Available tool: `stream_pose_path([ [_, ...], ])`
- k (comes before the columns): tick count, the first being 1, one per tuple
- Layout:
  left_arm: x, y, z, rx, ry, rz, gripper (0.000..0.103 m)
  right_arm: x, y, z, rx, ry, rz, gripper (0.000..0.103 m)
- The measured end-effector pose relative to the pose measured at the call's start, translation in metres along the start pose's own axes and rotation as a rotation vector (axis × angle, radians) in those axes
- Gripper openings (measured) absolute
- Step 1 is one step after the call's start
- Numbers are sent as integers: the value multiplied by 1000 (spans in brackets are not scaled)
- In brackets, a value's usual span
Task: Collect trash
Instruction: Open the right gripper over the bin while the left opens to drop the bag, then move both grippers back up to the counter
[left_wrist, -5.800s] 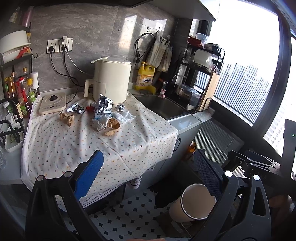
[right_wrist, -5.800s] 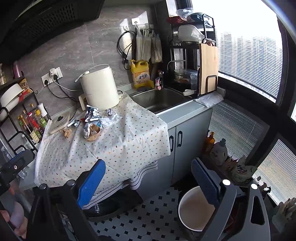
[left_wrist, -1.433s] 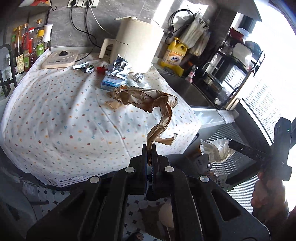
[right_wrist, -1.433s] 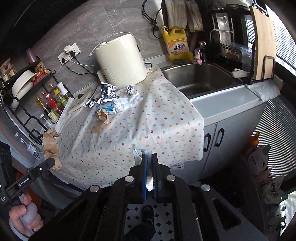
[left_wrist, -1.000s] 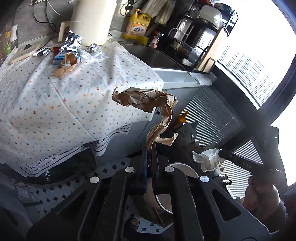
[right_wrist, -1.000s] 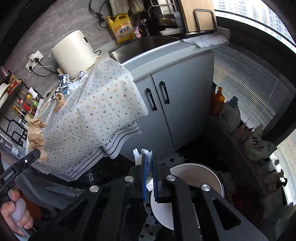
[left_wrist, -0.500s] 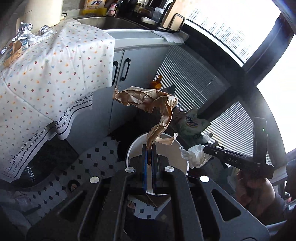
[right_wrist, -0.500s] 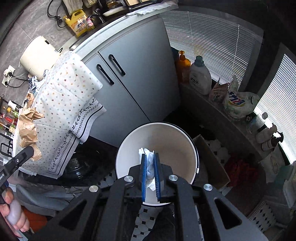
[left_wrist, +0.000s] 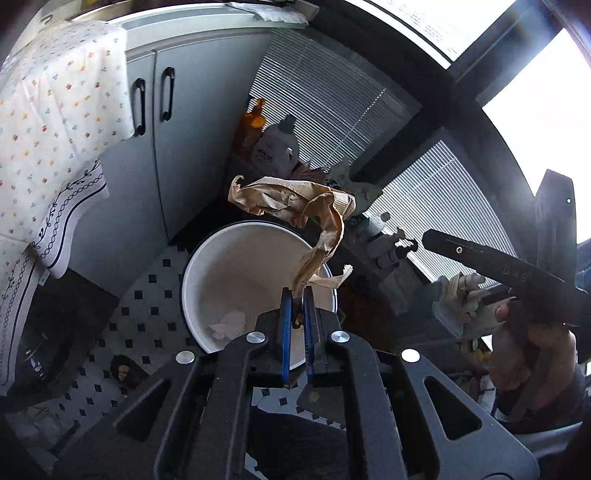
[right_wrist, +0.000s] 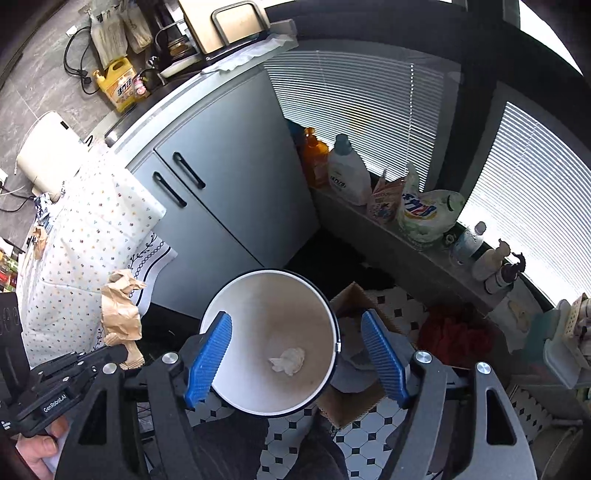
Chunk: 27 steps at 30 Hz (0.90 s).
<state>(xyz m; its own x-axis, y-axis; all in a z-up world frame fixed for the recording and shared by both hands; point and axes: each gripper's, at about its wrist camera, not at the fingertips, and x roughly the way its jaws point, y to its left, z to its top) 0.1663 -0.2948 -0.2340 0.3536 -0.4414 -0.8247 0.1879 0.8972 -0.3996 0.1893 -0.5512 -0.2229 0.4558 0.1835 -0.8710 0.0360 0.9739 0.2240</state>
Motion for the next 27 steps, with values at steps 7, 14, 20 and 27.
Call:
stream_pose_path([
  [7,-4,-6,14,30,-19,11,66,-16,-8,3,34,-47,-21,83],
  [14,-52,29,27,-24,-132,117,82,-15,18,16,23,-87,-1,95],
  [20,-100,74,29,-129,-230,200,85,-14,65,38,-17,-133,46,95],
  [27,-152,132,28,-218,-332,272,86,-16,141,64,-112,-172,89,95],
])
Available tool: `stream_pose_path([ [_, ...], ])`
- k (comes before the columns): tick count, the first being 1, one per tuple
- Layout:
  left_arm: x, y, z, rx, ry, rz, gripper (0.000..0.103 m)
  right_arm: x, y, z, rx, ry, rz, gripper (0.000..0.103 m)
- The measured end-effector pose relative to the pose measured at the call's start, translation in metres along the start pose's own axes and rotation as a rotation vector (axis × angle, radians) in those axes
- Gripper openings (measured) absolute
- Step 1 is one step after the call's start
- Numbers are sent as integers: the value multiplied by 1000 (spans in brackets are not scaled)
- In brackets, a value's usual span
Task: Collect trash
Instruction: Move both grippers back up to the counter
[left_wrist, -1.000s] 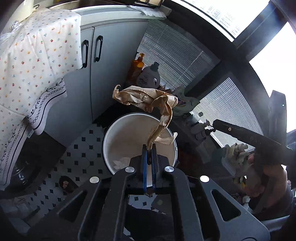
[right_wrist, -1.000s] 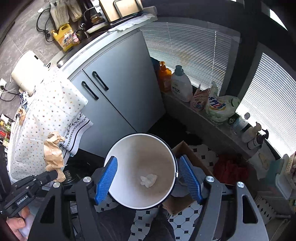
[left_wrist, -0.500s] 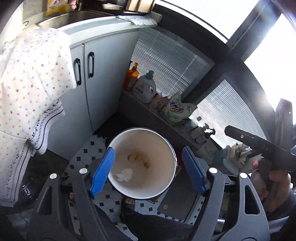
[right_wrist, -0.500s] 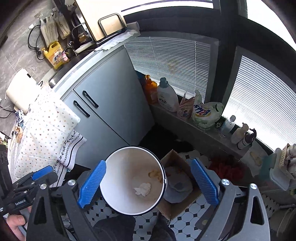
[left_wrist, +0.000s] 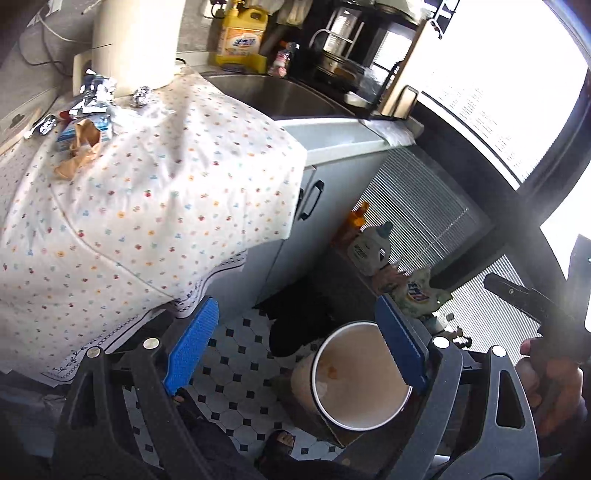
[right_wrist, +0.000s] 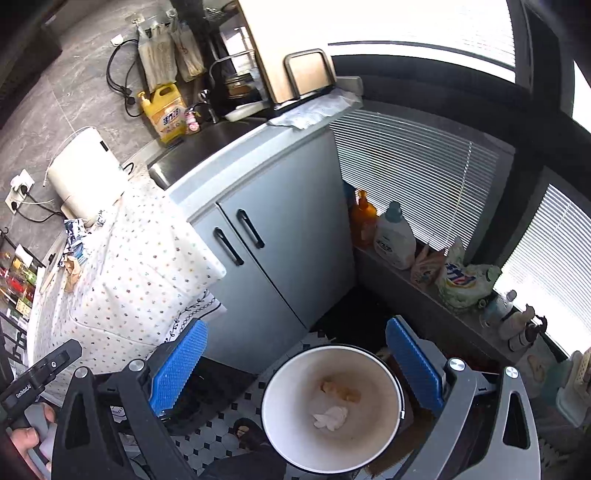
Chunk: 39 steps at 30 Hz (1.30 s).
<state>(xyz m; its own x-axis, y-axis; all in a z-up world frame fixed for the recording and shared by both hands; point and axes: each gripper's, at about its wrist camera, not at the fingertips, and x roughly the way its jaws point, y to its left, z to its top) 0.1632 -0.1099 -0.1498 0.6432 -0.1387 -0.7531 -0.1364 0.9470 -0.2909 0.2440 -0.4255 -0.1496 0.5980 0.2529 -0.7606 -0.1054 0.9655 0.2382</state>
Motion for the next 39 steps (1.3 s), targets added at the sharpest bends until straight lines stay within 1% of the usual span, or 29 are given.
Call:
stream_pose_path([
  [5,-11,53,22,-61,-51,39,86,7,55,19,-54,-27,5,95],
  [8,-13,89,41,-93,-78,59,86,18,81,29,-44,-16,47,95],
  [11,-13,124,62,-119,-99,82,86,27,107,36,-40,-33,59,95],
  [13,-11,148,77,-128,-106,82,86,32,125,42,-32,-35,76,95],
  [16,-3,177,100,-103,-103,88,86,41,155,50,-49,-47,105,95],
  [19,7,201,119,-74,-99,78,86,54,185,58,-58,-50,108,95],
  [23,24,226,139,-34,-72,63,86,71,219,64,-40,-50,123,95],
  [26,37,240,151,-4,-50,55,86,82,241,65,-36,-47,120,95],
  [28,48,246,156,22,-21,48,86,90,255,65,-34,-43,108,95],
  [34,72,258,165,90,21,7,86,106,286,63,-15,-28,103,95],
  [35,75,259,166,97,29,-3,84,109,290,64,-17,-23,103,95],
  [36,78,260,167,102,37,-11,73,111,296,63,-22,-19,105,95],
  [37,81,261,167,105,54,-18,55,114,301,63,-28,-14,106,95],
  [38,83,263,167,106,68,-20,47,117,308,63,-33,-8,107,95],
  [39,84,265,167,103,74,-22,34,119,313,64,-39,-2,112,95],
])
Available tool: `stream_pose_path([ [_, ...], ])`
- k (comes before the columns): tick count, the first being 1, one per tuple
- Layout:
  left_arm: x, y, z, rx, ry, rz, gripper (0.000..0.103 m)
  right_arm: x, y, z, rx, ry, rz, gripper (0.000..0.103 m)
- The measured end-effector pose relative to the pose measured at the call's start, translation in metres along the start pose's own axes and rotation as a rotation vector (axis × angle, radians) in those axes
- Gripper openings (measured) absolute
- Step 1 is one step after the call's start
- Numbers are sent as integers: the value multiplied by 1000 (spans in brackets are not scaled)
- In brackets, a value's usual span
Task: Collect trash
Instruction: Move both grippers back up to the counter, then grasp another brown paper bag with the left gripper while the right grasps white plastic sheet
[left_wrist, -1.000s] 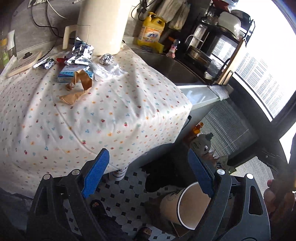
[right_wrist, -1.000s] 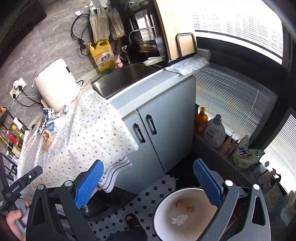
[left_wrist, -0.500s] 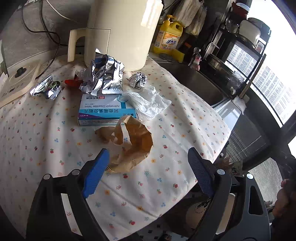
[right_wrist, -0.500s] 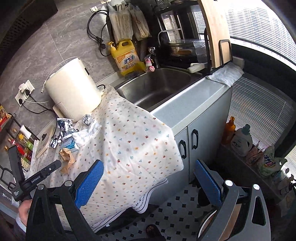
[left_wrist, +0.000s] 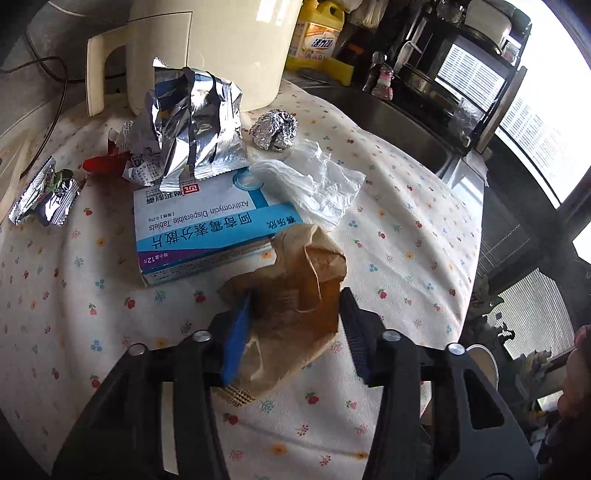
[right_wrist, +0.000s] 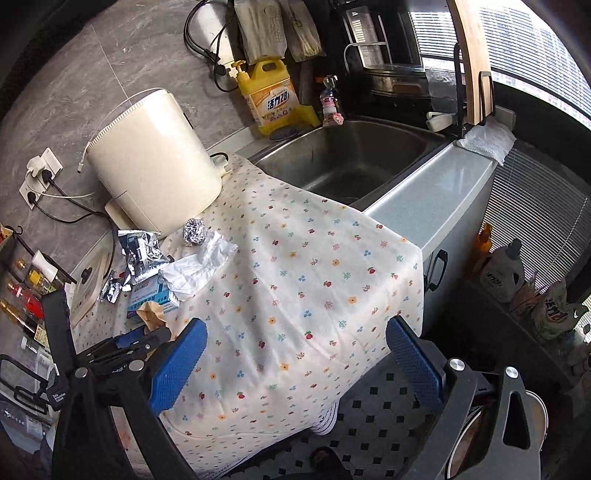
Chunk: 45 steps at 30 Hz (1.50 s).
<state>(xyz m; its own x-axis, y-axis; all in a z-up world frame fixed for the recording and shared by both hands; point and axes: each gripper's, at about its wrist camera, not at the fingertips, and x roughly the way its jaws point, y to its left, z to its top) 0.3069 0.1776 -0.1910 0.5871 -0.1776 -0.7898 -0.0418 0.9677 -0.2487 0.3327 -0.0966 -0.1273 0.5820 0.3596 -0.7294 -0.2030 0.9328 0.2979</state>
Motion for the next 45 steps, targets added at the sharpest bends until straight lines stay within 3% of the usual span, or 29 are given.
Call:
stream_pose_path([
  [5,-21,16,-5,-57,-40,-36,19,19,32,5,-77,28,46,95],
  [8,-39,31,-10,-119,-71,-26,16,36,53,11,-123,52,82,92],
  [18,-101,100,-35,-335,-182,131,16,105,114,44,-270,124,174,84],
  [28,-144,142,-65,-494,-238,273,16,178,137,68,-335,183,132,78],
  [32,-150,149,-75,-525,-239,298,16,202,135,64,-341,251,66,63],
  [35,-157,152,-81,-530,-245,305,16,202,144,58,-420,231,5,57],
  [37,-160,152,-84,-525,-247,304,16,200,147,55,-450,217,-19,38],
  [39,-163,152,-86,-516,-250,298,16,197,144,57,-415,230,-7,9],
  [45,-169,150,-92,-485,-258,269,16,168,134,53,-348,192,21,4],
])
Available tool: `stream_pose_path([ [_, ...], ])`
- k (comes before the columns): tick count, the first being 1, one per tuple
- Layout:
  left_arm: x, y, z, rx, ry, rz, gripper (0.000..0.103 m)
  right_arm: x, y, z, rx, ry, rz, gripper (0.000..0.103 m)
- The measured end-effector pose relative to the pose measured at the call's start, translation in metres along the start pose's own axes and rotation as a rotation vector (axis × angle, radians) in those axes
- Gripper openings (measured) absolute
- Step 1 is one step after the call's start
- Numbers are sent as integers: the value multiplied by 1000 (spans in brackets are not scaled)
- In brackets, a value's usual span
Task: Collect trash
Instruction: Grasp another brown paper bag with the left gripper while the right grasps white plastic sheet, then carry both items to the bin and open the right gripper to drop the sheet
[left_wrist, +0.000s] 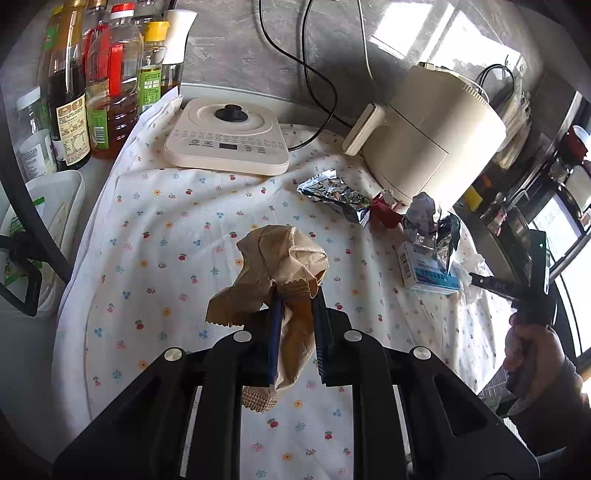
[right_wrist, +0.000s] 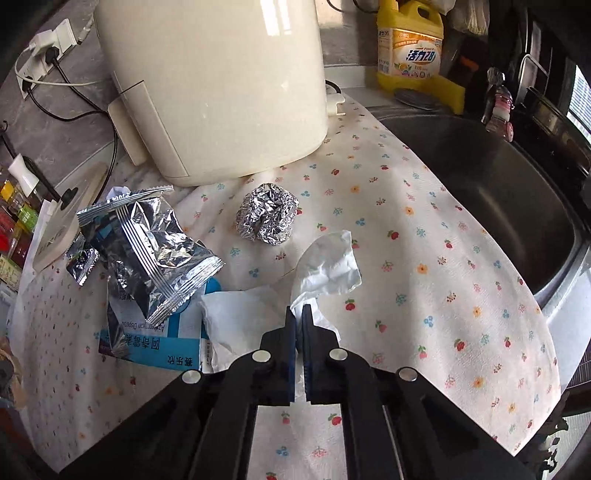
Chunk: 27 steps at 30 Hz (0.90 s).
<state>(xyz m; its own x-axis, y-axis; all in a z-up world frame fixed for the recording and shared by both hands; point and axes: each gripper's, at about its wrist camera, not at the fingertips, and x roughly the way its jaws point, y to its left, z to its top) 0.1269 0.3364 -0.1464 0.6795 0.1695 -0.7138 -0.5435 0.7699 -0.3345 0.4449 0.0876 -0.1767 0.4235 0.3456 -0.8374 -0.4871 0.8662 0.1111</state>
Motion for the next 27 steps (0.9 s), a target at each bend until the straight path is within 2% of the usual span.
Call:
stream_pose_path([
  [10,-10,-15,-2,23,-23,-36,16,-41,-6,-18,31,-45,48,4],
  [16,-18,-45,-8,59,-35,-38,16,-62,-19,-24,38,-76,91,4],
  [21,-25,-78,-27,65,-30,-42,16,-88,-42,-41,41,-89,142,4],
  [27,-36,-127,-66,86,-14,-58,16,-126,-84,-77,49,-106,180,3],
])
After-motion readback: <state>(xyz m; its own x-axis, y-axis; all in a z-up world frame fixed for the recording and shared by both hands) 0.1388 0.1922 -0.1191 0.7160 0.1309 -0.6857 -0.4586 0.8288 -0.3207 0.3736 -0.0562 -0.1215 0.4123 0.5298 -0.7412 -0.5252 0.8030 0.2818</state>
